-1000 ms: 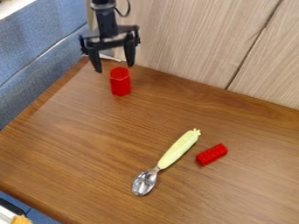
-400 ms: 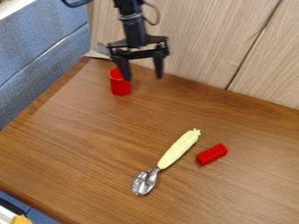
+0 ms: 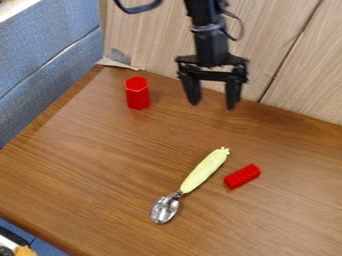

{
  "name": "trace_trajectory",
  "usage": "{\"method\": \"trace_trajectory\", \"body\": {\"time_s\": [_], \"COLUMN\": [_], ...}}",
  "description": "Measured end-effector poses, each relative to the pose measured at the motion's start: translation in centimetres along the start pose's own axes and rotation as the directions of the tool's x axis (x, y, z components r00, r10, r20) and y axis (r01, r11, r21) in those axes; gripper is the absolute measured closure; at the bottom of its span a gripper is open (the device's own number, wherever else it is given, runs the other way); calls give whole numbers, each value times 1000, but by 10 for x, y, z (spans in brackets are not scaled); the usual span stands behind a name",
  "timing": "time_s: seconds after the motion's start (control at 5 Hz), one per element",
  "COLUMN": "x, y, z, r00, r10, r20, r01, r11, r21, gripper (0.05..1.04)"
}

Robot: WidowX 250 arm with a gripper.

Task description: Move the red object below the red can

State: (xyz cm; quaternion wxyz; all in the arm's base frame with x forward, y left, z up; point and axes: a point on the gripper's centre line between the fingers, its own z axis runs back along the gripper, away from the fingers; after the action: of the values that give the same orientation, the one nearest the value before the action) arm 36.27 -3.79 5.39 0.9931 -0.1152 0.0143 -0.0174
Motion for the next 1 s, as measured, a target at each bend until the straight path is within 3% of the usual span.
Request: {"method": "trace_trajectory", "body": {"time_s": [0.2, 0.4, 0.6, 1.0], "x": [-10, -26, -38, -42], "y": [-30, -53, -58, -62], "z": [-12, -35, -48, -59], "r00": [989, 944, 909, 838], "r10": [-142, -309, -391, -524], "r20": [-50, -114, -145, -155], "r01": [142, 306, 393, 534], "r11": [990, 951, 920, 845], "r21": [-10, -42, -18, 33], "gripper": [83, 83, 82, 82]}}
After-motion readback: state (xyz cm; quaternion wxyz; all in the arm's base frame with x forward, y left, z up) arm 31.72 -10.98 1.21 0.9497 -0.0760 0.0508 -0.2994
